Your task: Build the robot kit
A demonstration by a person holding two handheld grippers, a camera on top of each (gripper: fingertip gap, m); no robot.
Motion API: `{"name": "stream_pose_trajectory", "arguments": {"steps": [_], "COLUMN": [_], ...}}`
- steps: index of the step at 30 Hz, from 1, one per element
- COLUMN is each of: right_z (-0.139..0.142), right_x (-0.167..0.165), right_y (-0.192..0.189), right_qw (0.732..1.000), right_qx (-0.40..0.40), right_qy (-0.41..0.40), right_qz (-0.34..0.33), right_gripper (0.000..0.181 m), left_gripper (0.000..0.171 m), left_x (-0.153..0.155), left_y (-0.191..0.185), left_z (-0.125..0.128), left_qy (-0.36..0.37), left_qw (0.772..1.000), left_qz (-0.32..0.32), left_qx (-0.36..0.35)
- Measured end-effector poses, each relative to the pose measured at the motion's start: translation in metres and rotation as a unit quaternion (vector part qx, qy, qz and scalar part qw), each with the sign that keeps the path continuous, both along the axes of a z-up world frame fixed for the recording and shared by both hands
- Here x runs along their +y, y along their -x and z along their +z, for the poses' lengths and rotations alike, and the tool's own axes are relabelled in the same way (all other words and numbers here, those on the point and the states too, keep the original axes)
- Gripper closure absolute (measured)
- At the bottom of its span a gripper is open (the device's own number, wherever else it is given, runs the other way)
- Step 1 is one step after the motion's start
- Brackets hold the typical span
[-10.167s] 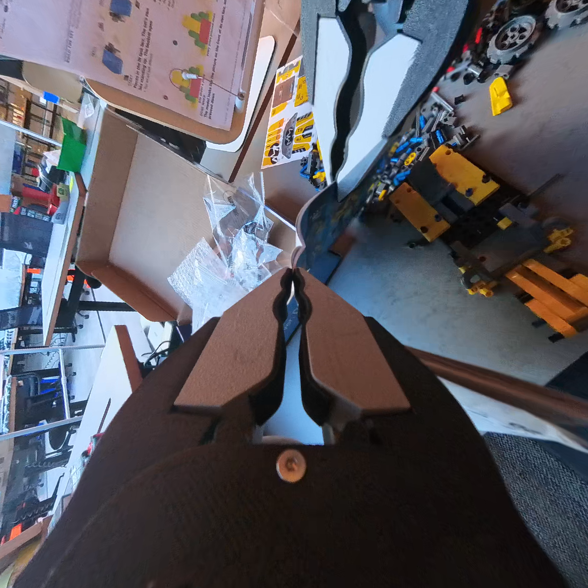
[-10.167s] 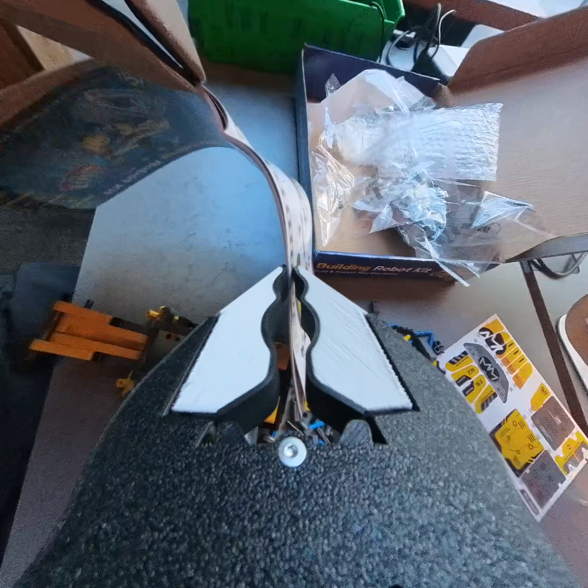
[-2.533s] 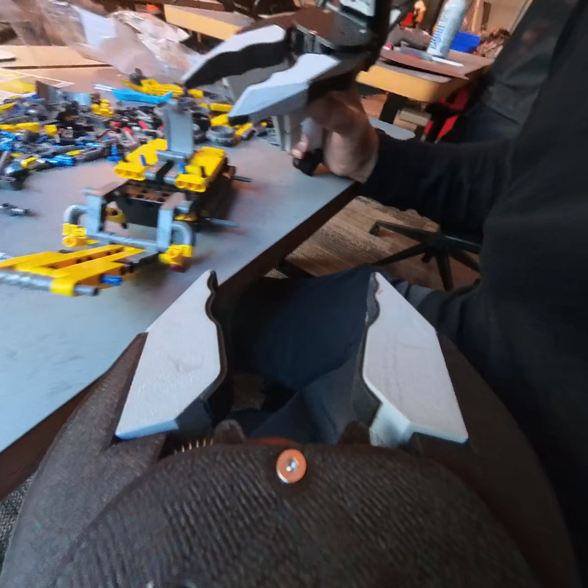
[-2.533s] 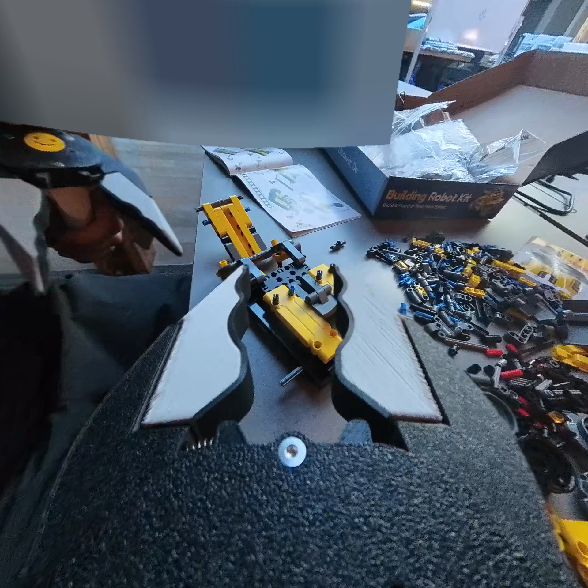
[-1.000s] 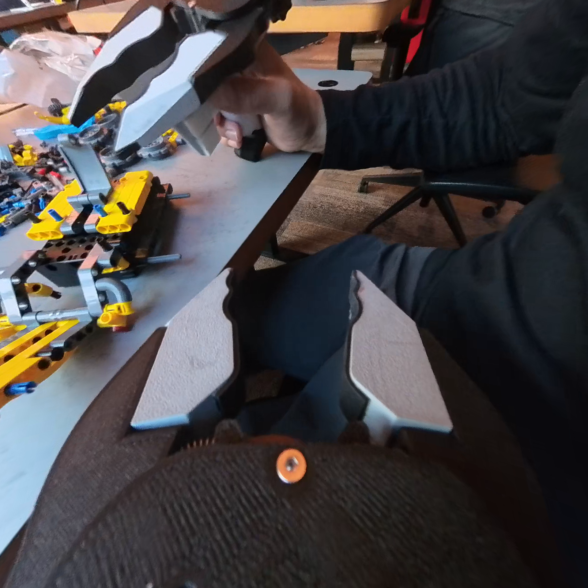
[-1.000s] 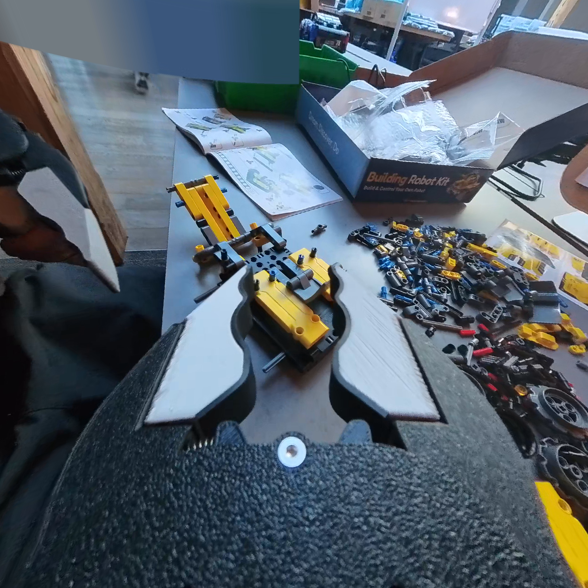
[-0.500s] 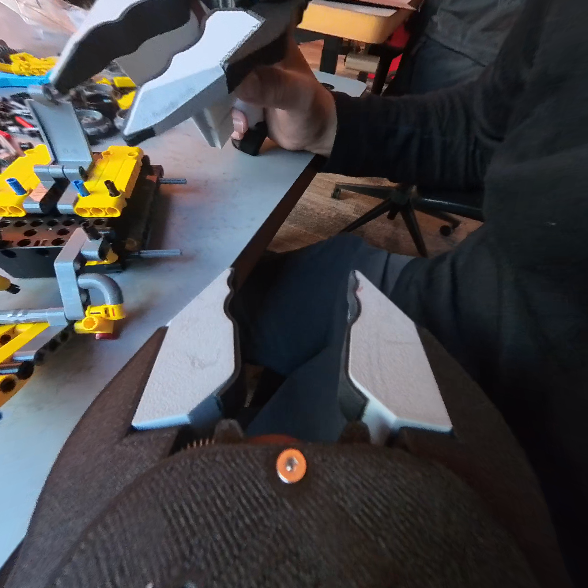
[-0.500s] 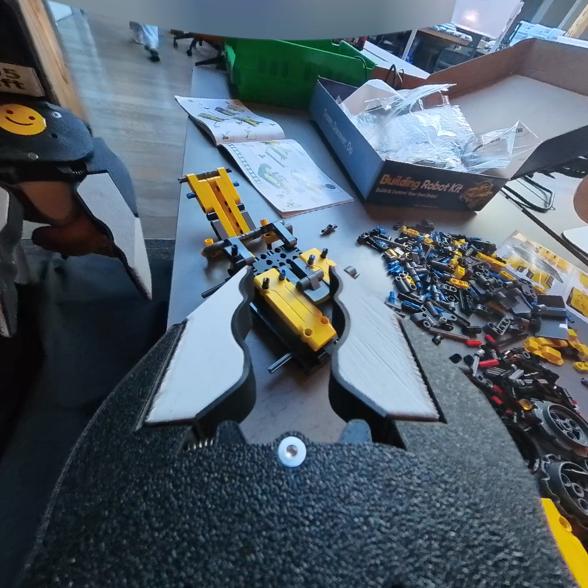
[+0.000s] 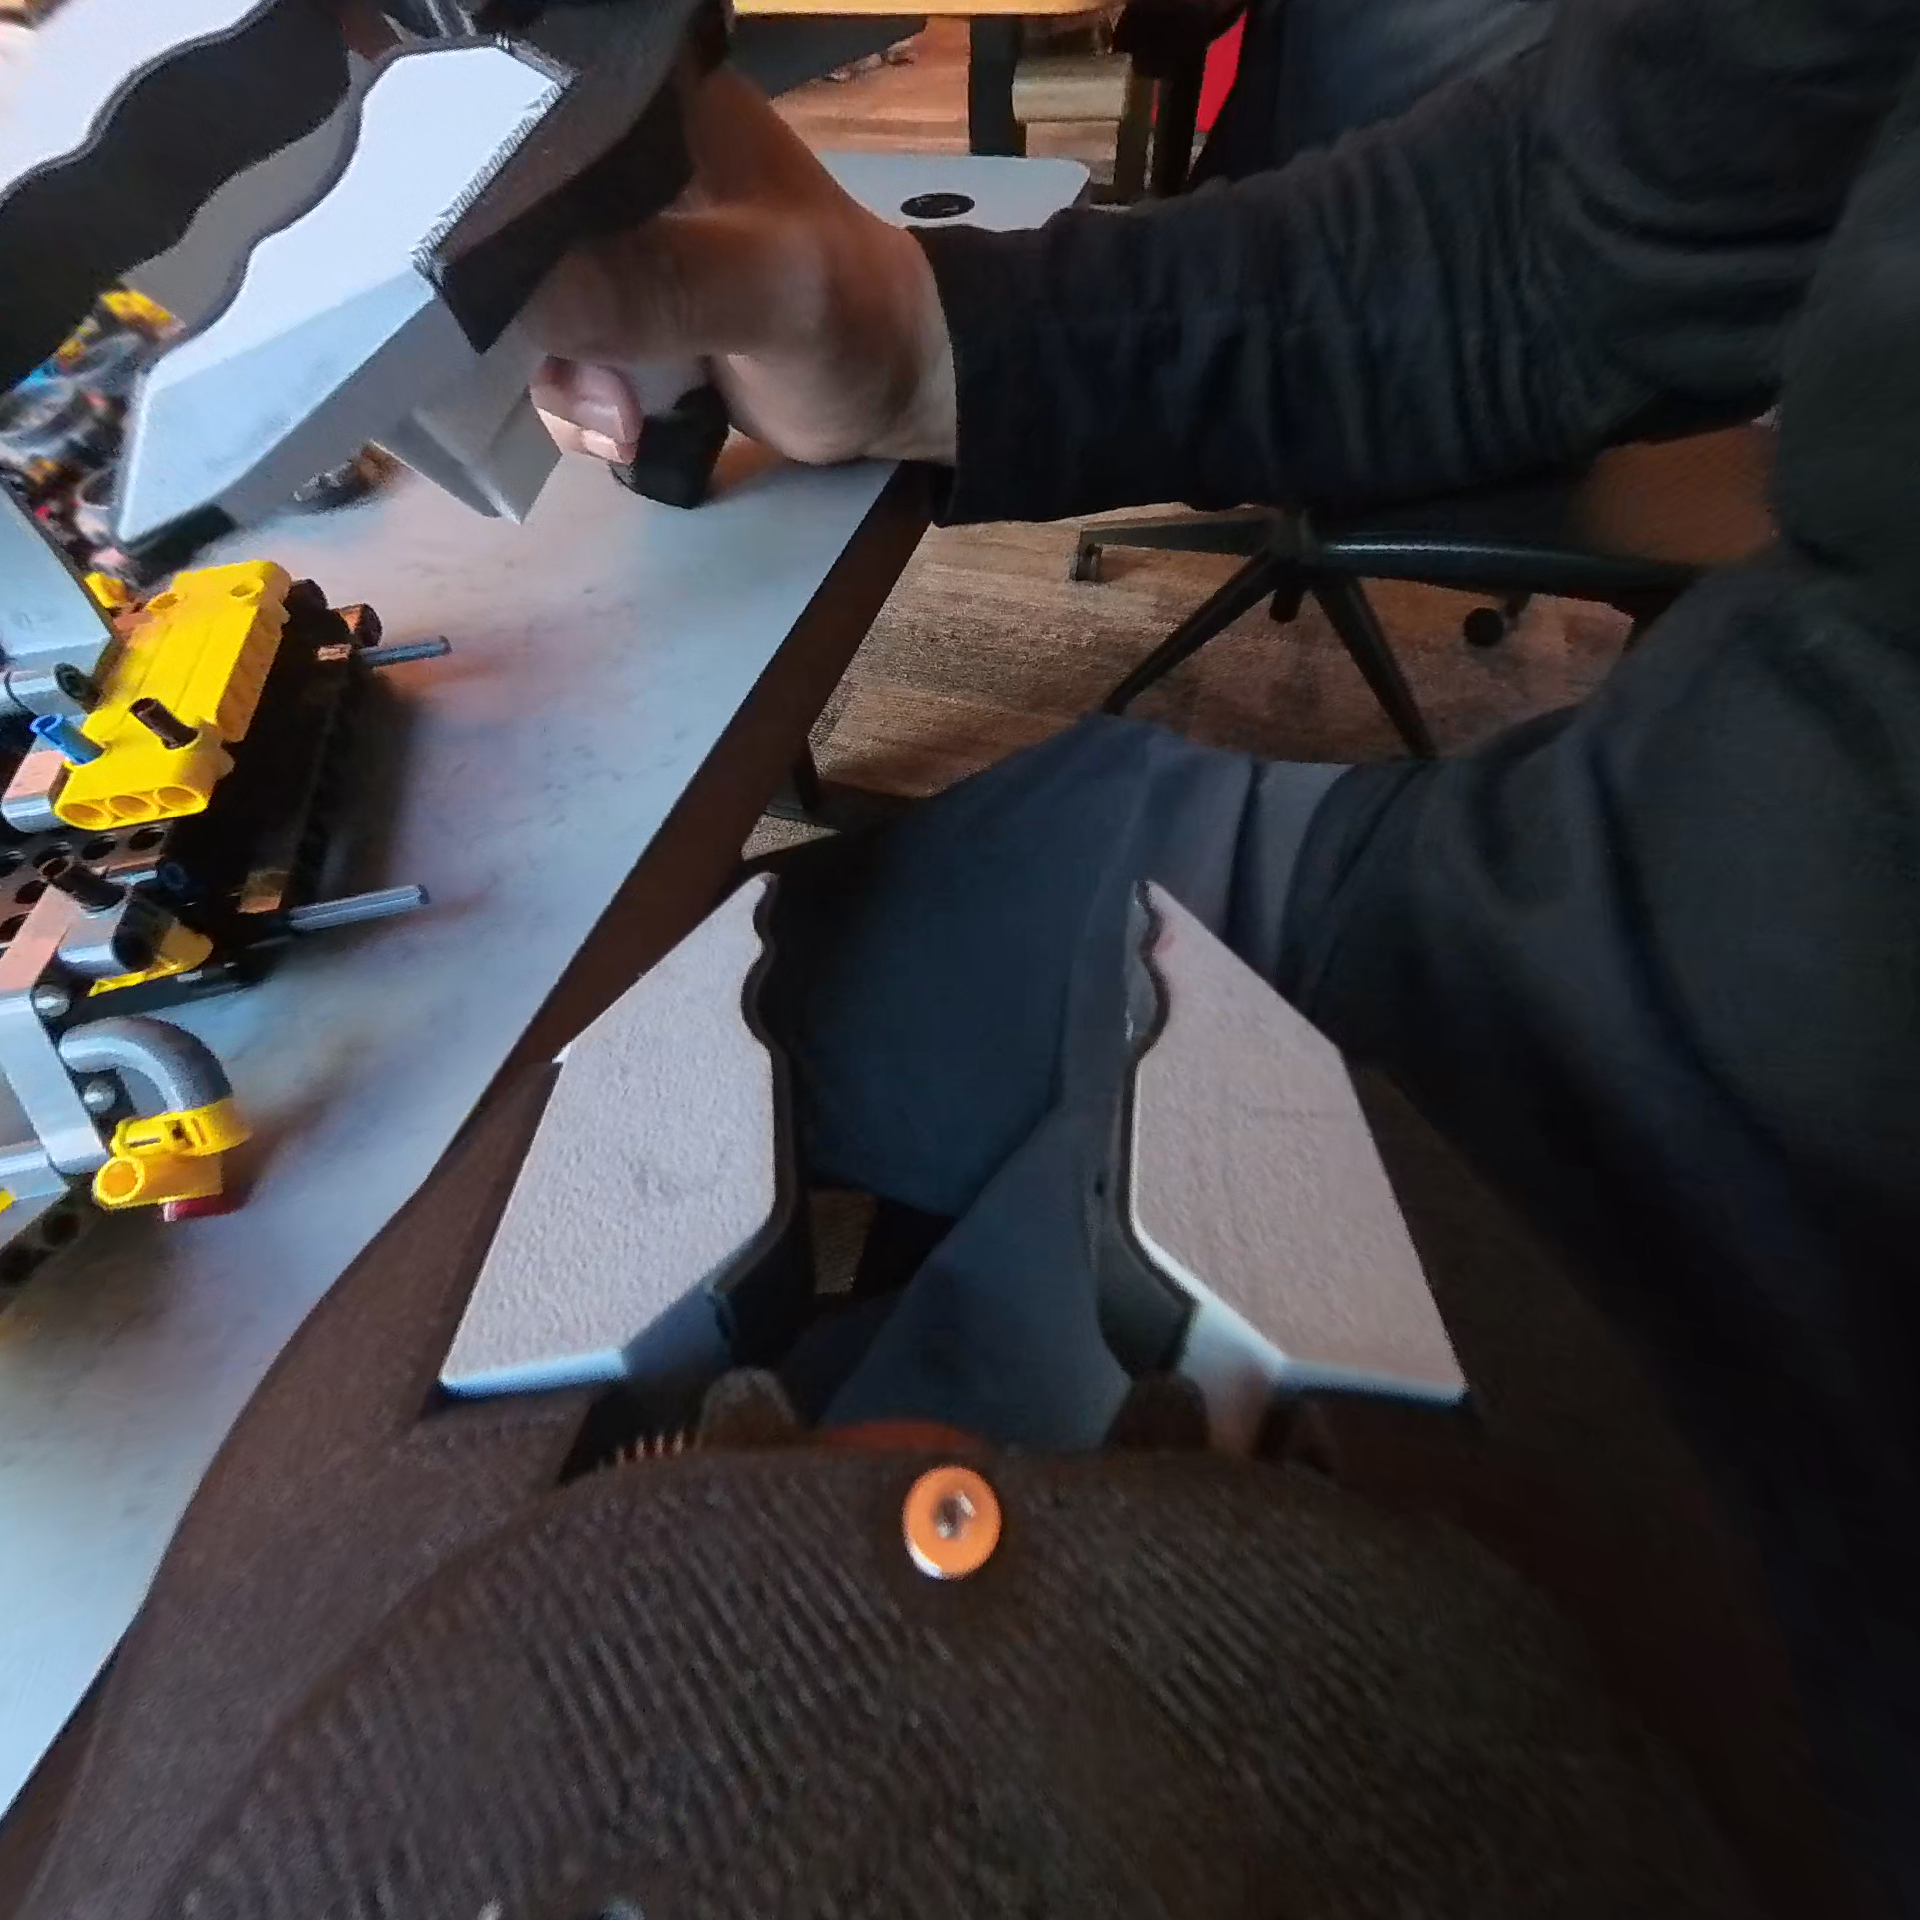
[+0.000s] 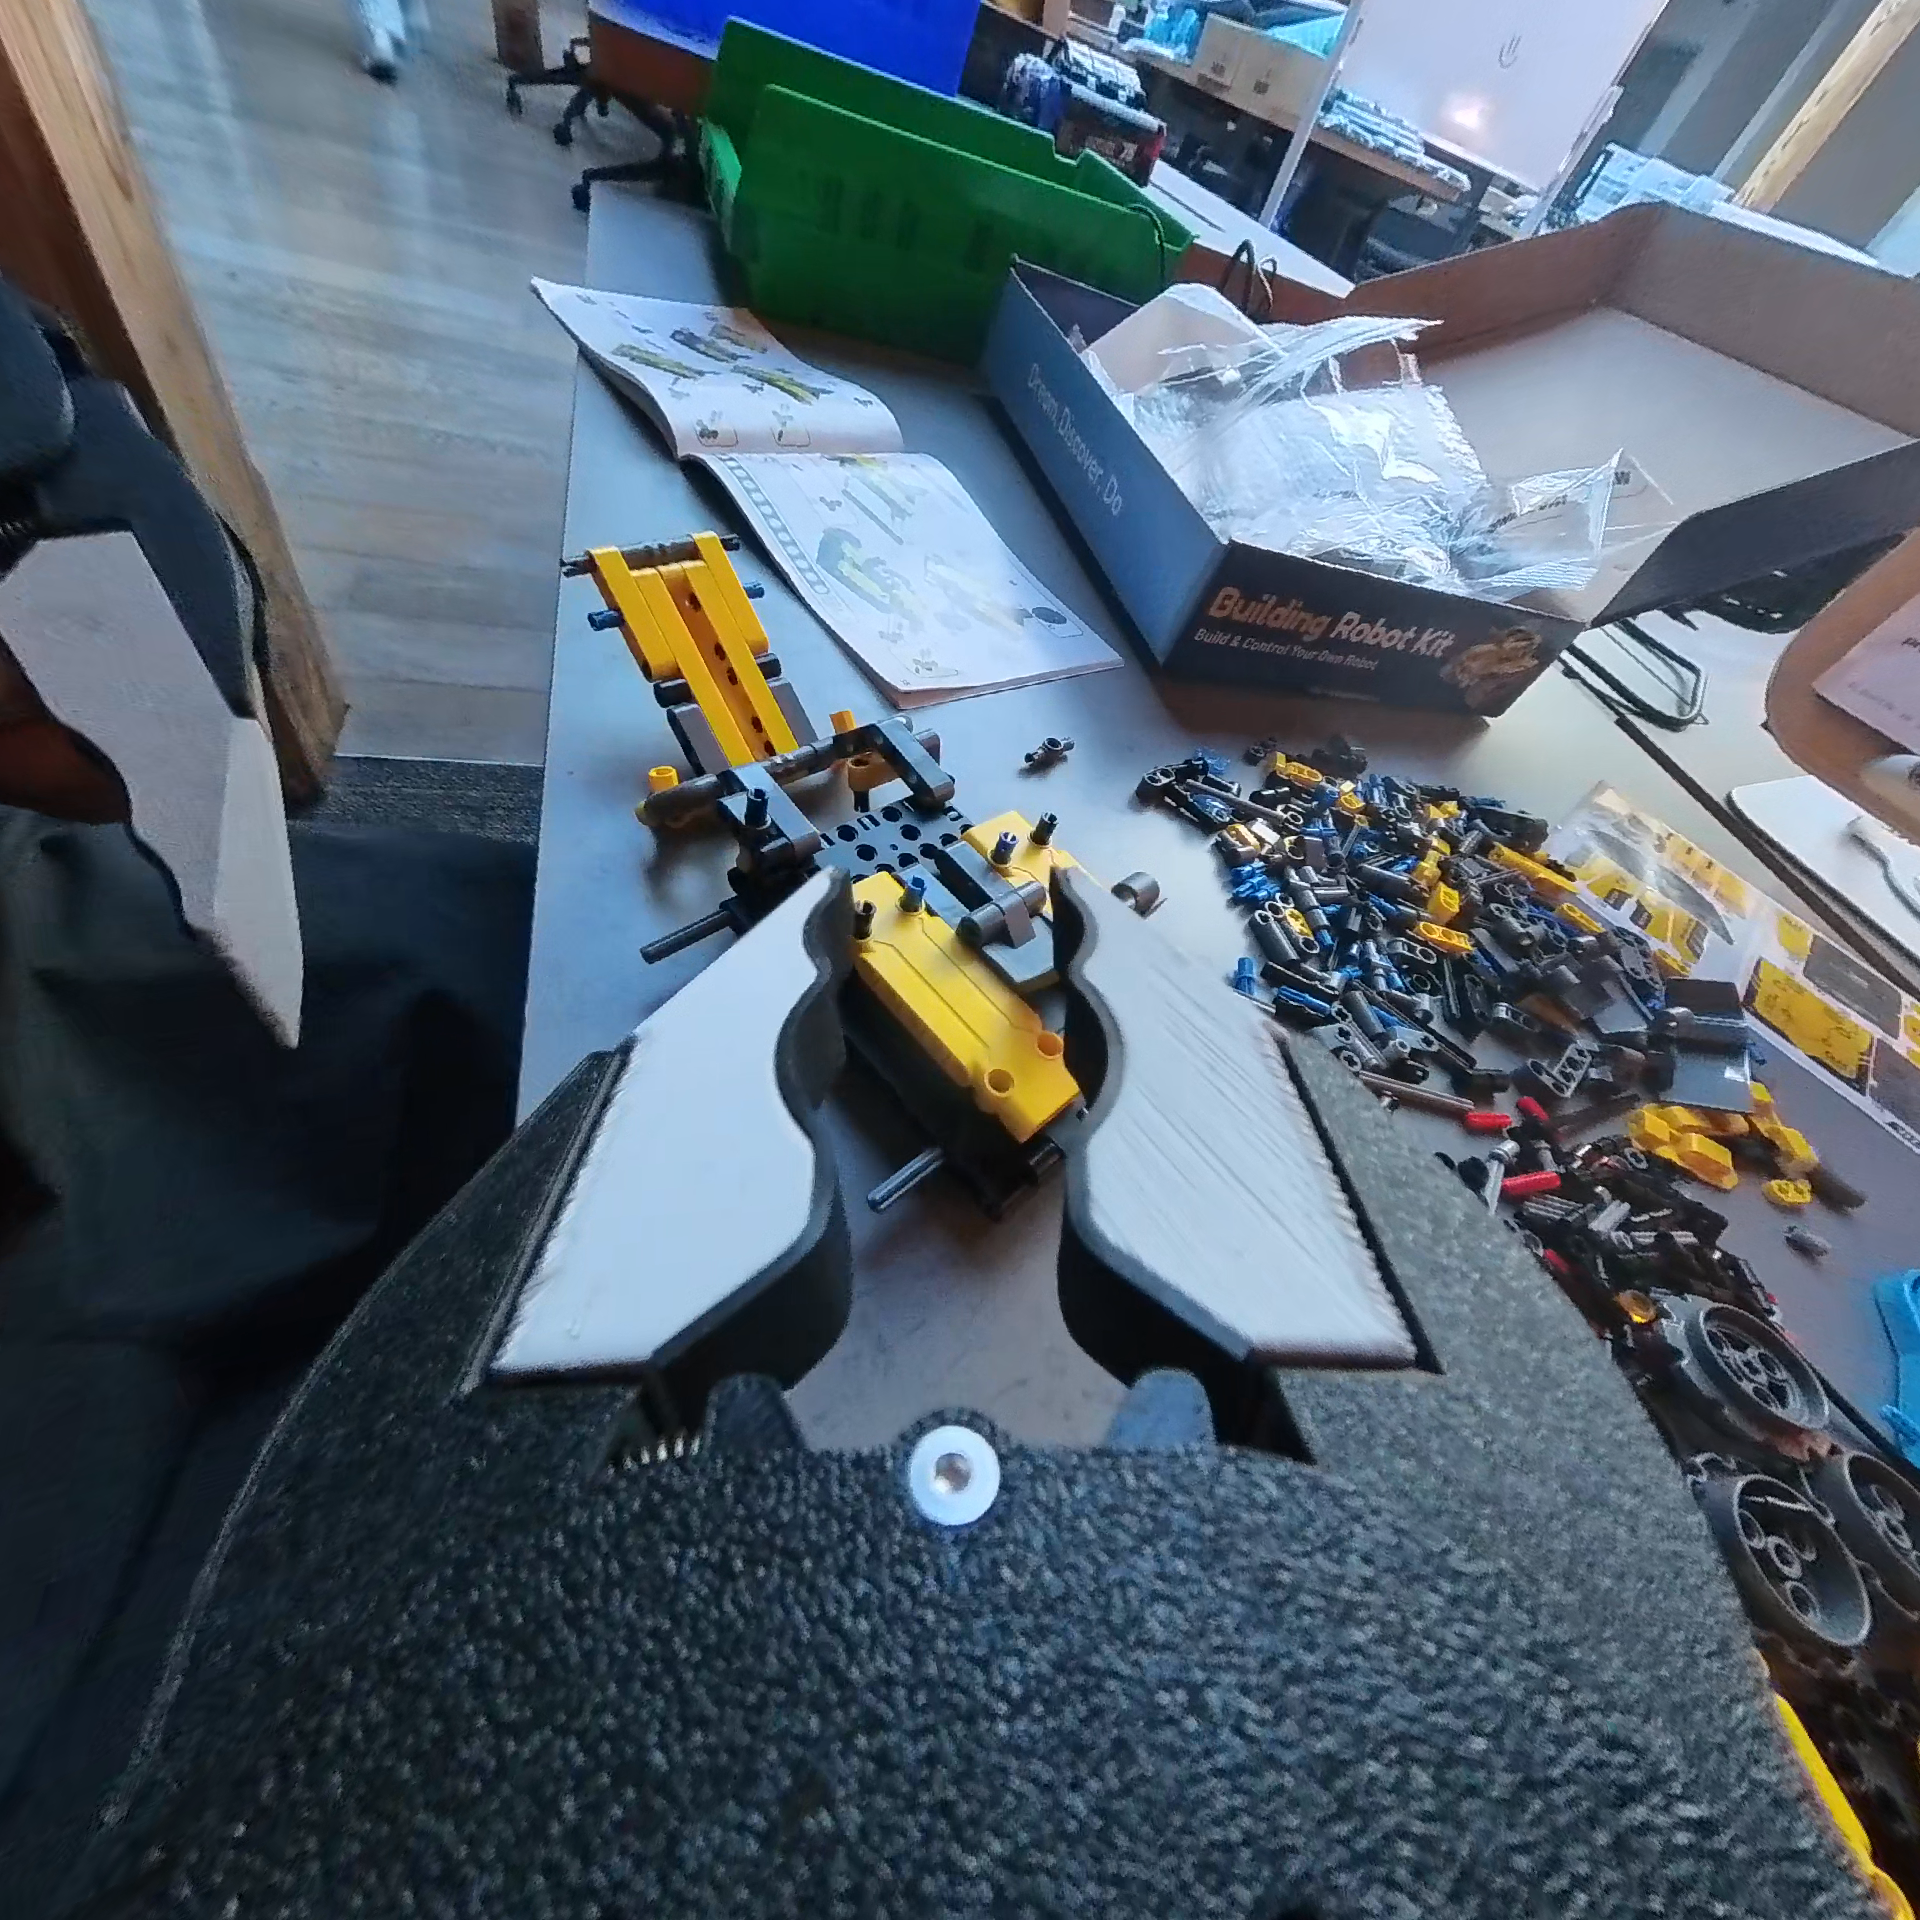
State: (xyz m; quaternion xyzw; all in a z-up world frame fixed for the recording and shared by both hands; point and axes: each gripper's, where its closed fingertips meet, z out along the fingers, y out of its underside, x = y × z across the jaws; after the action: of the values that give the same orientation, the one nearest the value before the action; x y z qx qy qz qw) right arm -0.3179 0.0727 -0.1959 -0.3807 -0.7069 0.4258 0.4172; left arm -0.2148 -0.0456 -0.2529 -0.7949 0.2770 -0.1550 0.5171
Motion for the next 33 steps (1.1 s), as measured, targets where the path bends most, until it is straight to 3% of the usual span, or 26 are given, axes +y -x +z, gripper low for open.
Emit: {"name": "stream_pose_trajectory", "arguments": {"steps": [13, 21, 26, 33], "right_z": [0.000, -0.008, -0.007, -0.012], "right_x": [-0.003, 0.009, 0.043, 0.058], "right_y": [-0.002, 0.000, 0.006, -0.003], "right_qw": [1.000, 1.000, 0.994, 0.990], "right_qx": [0.005, -0.026, -0.025, -0.038], "right_qy": [-0.007, 0.000, 0.011, 0.001], "right_qz": [0.007, -0.005, -0.103, -0.137], "right_gripper": [0.155, 0.159, 0.154, 0.164], "left_gripper": [0.110, 0.113, 0.114, 0.115], "left_x": [-0.005, 0.003, 0.007, 0.013], "left_y": [-0.003, 0.024, 0.041, 0.034], "left_z": [-0.008, -0.005, -0.001, 0.000], "left_qy": [0.012, 0.018, 0.020, 0.025], "left_qw": [1.000, 0.998, 0.995, 0.996], "left_qz": [-0.008, 0.061, 0.088, 0.070], "left_qx": [0.019, -0.009, -0.039, -0.048]}}
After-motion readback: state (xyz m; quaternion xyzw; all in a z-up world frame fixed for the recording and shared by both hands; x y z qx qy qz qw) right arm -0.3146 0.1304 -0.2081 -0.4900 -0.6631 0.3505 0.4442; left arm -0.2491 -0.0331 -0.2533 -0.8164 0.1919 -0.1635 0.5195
